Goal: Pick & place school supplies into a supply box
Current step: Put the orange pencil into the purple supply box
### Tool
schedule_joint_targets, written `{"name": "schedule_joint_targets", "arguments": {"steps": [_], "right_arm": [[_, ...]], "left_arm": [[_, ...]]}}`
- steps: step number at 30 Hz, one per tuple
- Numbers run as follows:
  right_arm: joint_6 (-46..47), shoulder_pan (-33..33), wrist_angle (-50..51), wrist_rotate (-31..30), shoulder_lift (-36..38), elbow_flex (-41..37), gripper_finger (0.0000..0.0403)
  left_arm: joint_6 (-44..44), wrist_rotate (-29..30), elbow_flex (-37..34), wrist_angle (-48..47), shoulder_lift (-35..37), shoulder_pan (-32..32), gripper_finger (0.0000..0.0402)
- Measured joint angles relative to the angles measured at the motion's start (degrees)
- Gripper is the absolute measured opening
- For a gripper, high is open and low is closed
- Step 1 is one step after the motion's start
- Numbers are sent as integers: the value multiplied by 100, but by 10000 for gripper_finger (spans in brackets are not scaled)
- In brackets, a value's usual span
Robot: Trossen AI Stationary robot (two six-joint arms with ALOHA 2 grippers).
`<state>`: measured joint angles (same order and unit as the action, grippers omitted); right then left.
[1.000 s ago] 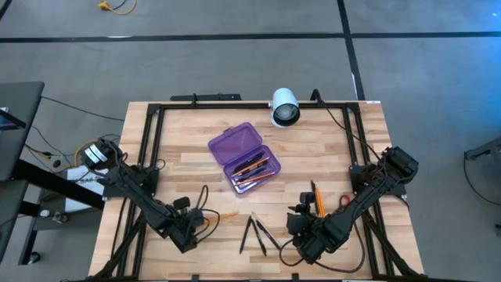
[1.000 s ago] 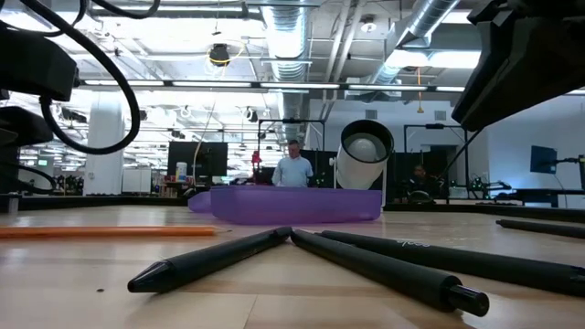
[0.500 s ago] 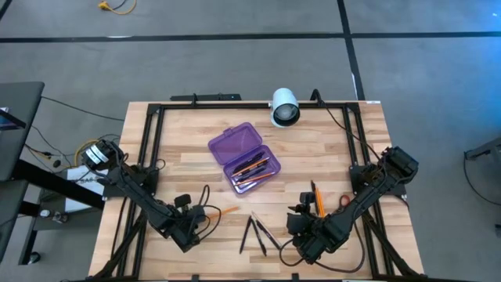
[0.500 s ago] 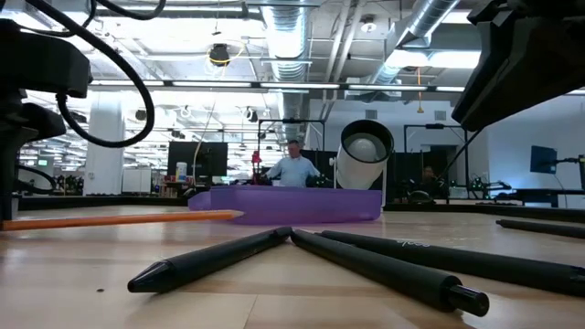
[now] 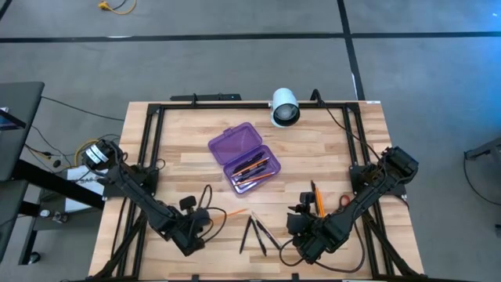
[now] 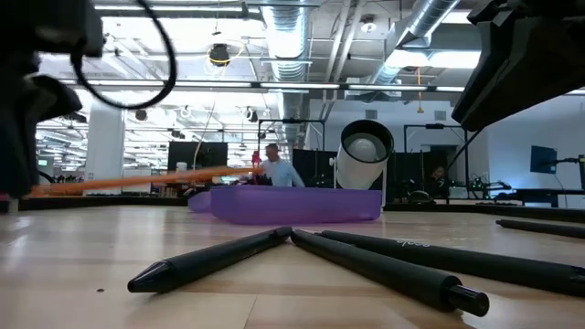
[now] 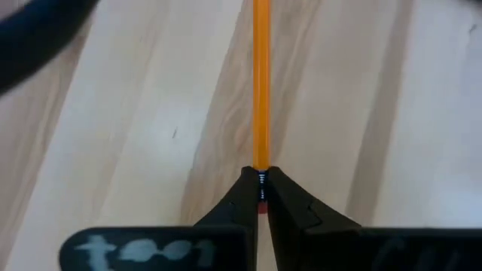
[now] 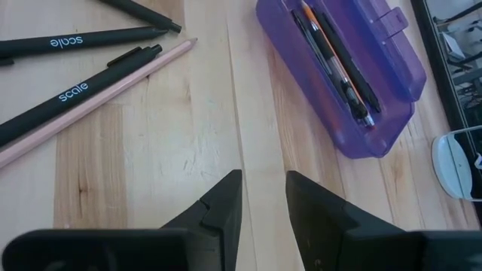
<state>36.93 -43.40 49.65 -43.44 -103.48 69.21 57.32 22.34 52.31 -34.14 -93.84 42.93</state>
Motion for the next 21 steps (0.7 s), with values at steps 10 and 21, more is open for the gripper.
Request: {"name": "schedule_joint_targets", "arguments": {"steps": [10, 21], "right_arm": [[7, 4, -2, -4, 0, 0, 100], [7, 4, -2, -9, 0, 0, 100]], "left_arm": [[-504, 815, 180, -44, 2, -887, 0], [-2007, 532, 182, 874, 4, -2001, 0]]}}
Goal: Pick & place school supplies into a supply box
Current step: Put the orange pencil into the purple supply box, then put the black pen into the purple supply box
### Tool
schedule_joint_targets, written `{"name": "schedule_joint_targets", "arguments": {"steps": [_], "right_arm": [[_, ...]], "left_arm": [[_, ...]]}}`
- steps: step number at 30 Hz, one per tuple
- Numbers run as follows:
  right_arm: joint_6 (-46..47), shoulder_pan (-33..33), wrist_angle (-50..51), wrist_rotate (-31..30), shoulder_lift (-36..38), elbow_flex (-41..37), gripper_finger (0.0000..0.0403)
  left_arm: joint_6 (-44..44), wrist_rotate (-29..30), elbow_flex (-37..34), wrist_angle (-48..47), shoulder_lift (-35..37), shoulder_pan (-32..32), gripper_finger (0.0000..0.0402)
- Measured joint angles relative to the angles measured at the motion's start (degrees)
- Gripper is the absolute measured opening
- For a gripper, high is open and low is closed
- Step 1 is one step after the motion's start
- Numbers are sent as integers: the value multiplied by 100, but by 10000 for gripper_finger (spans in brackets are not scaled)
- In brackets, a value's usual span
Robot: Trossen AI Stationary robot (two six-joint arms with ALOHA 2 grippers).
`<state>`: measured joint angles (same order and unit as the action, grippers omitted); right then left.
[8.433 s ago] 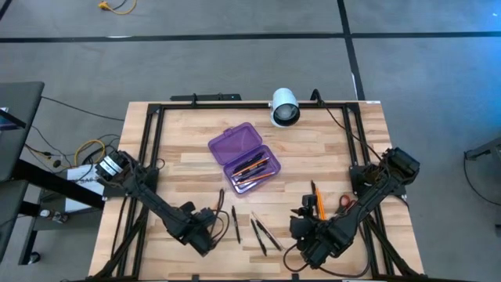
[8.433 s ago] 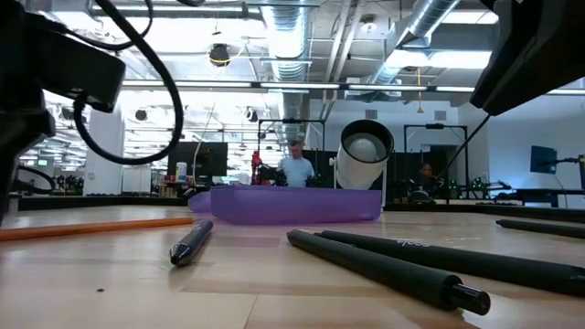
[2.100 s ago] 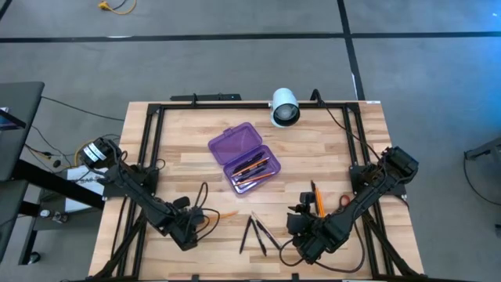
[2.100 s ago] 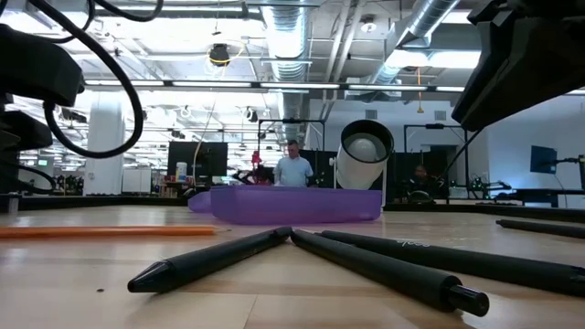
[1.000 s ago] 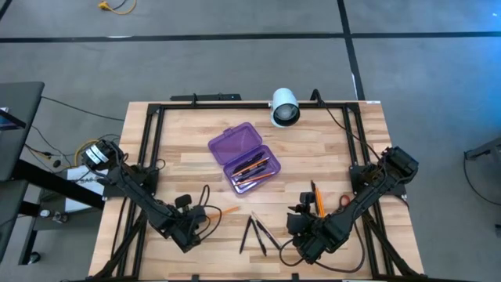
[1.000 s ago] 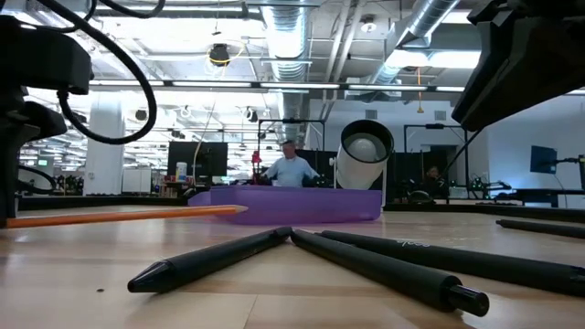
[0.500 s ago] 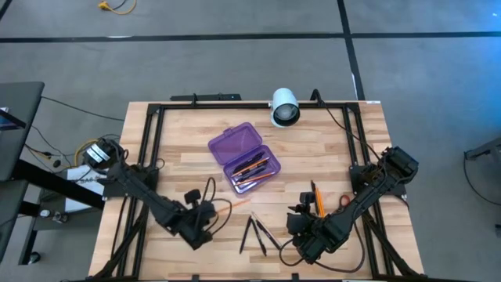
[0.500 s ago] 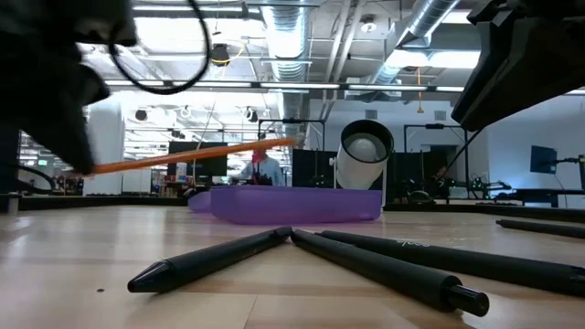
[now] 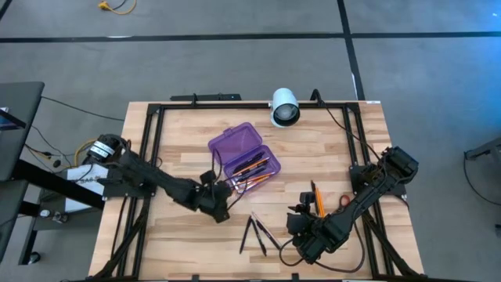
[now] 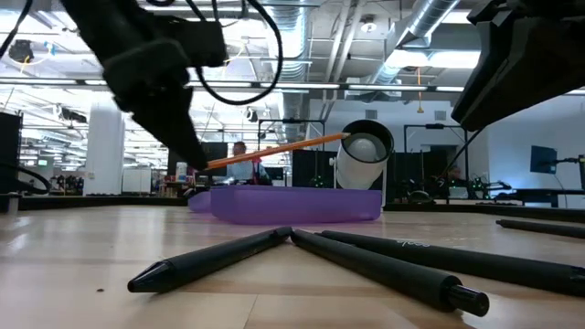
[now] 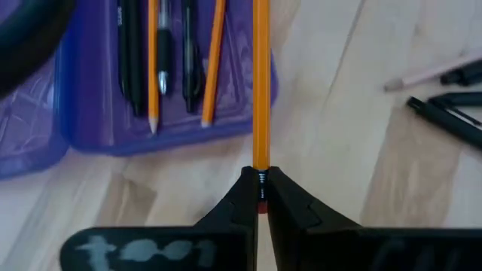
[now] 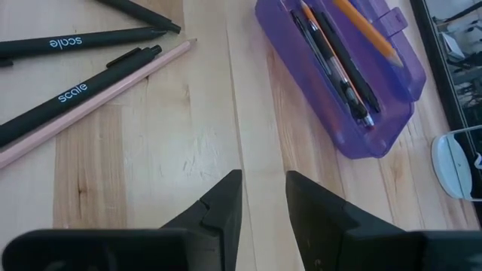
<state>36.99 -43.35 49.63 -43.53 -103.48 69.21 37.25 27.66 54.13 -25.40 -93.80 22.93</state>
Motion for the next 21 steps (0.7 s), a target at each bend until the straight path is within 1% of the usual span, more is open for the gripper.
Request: {"name": "schedule_joint_targets", "arguments": {"steps": [11, 21], "right_arm": [[4, 0, -2, -4, 0, 0, 100], [4, 0, -4, -4, 0, 0, 100]], "left_arm": [[-780, -109, 0, 97, 2, -704, 4], [-1210, -196, 4, 298, 4, -999, 2]]}}
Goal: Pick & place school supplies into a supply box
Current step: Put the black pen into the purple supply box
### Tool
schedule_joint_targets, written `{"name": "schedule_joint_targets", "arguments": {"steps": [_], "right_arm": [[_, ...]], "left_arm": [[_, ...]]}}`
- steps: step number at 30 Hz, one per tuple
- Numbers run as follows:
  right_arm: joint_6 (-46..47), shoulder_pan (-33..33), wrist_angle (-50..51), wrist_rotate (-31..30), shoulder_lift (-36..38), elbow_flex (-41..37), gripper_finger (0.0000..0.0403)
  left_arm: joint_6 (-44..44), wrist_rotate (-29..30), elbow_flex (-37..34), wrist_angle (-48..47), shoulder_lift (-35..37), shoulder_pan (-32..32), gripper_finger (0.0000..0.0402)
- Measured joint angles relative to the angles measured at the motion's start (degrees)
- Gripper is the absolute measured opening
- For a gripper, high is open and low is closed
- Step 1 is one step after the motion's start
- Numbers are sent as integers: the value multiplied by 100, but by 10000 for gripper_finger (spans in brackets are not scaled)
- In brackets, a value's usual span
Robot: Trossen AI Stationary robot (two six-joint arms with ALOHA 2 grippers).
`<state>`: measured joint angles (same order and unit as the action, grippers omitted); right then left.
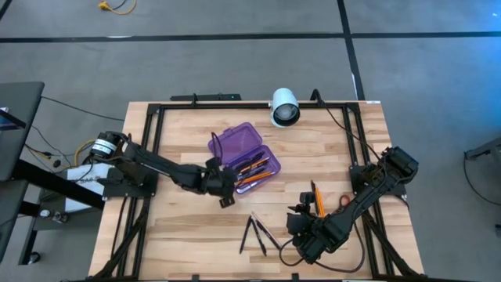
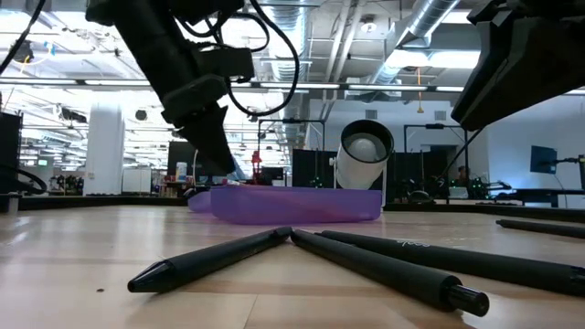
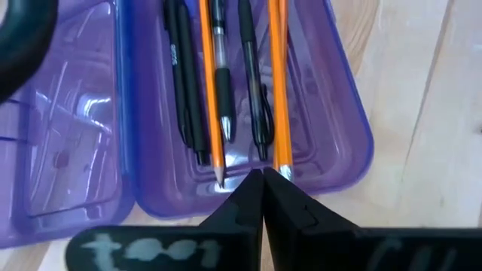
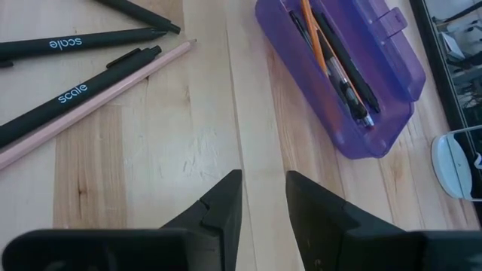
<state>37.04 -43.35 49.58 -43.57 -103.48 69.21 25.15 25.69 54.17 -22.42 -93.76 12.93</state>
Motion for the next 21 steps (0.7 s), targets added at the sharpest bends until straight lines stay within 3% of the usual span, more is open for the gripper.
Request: {"name": "schedule_joint_targets", "arguments": {"steps": [12, 21], "right_arm": [[0, 0, 0, 0, 0, 0, 100], [0, 0, 2, 2, 0, 0, 100]], "left_arm": [[-89, -7, 0, 64, 0, 59, 0], [-299, -353, 0, 561, 2, 909, 0]]}}
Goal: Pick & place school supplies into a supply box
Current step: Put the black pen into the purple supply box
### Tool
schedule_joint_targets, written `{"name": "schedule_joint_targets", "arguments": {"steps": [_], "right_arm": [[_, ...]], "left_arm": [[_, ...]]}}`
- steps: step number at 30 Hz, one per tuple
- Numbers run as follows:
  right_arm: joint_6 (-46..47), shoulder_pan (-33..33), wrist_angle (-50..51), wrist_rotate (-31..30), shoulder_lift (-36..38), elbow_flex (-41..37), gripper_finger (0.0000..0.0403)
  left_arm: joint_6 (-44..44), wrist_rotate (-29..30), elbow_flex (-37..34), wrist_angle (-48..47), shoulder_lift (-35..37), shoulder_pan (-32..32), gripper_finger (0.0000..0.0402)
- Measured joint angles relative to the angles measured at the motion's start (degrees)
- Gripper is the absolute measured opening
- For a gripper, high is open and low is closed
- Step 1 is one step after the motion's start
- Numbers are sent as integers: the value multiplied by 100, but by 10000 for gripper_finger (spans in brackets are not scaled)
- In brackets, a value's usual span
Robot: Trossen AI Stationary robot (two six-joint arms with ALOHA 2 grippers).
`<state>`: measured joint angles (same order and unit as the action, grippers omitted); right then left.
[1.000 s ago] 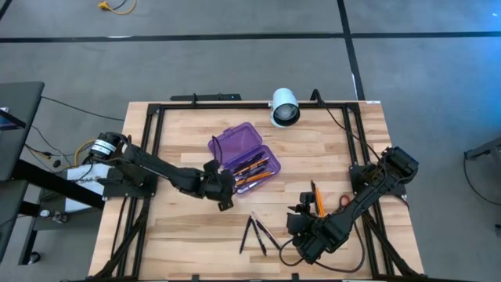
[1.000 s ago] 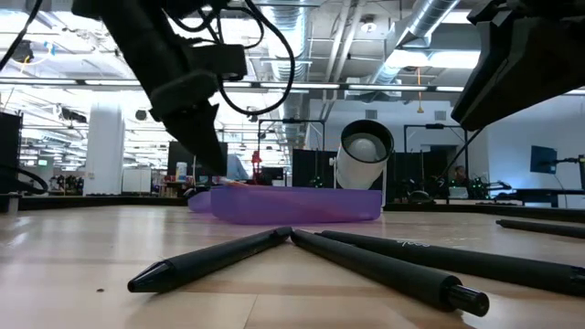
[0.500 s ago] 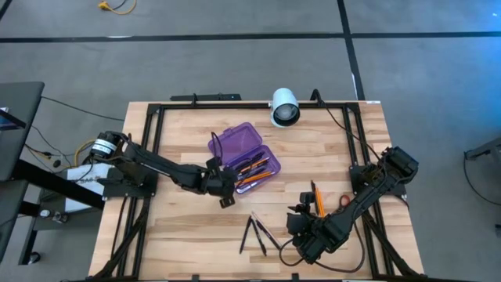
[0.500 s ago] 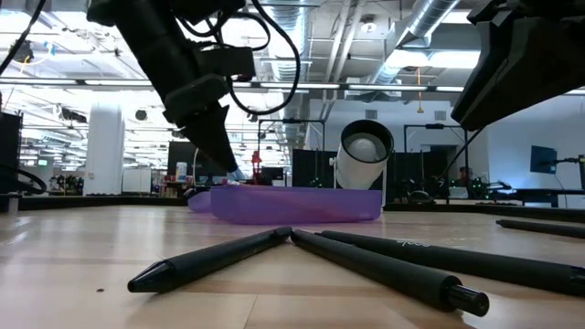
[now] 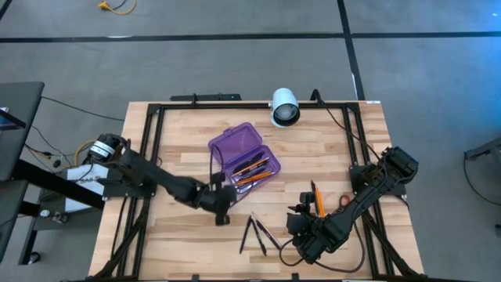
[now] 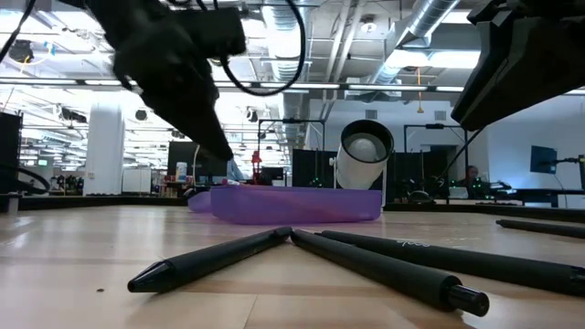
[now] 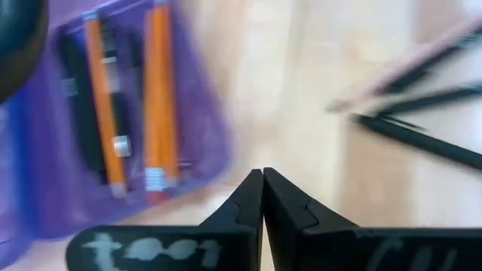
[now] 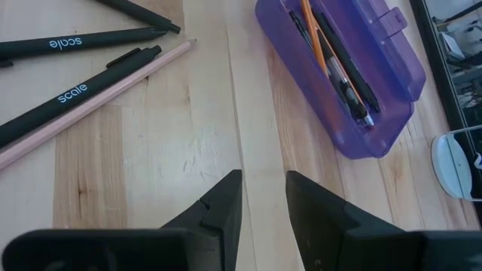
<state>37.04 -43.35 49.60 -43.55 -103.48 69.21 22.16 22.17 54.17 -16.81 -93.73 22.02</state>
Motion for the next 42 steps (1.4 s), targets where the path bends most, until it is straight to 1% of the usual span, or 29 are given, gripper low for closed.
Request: {"name": "schedule_joint_targets", "arguments": {"steps": [5, 7, 13, 17, 20, 23, 27, 31, 34, 38, 40, 42], "right_arm": [[3, 1, 42, 2, 0, 0, 100], [50, 32, 116, 5, 0, 0, 100], [367, 273, 358, 51, 0, 0, 100], [560, 526, 381, 364, 0, 0, 100], [888, 702, 451, 708, 0, 0, 100], [1522, 836, 667, 1021, 0, 0, 100], [2586, 905, 1214, 1310, 0, 0, 100], [3494, 899, 1835, 1397, 0, 0, 100], [4007, 868, 2193, 1522, 1, -19, 100], [4296, 883, 1983, 1841, 2, -436, 104], [4317, 900, 1720, 2010, 2, -737, 111], [4367, 901, 1371, 2035, 0, -1005, 120]], "left_arm": [[66, -19, 0, 12, 0, 610, 0], [169, 188, 0, 13, 0, 869, 0], [286, 1564, 0, 100, 0, 1569, 0], [288, 2403, 0, 108, 0, 1863, 0], [288, 2757, 0, 105, 0, 1982, 0], [285, 2783, 0, 86, 0, 2052, 0], [298, 2779, 0, 84, 0, 2131, 0], [306, 2785, 0, 84, 0, 2221, 0], [308, 2790, 0, 84, -2, 2274, 0], [353, 2806, 0, 76, -2, 2348, 0], [356, 2805, 0, 73, -4, 2392, 0], [358, 2808, 0, 71, -7, 2434, 0]]}}
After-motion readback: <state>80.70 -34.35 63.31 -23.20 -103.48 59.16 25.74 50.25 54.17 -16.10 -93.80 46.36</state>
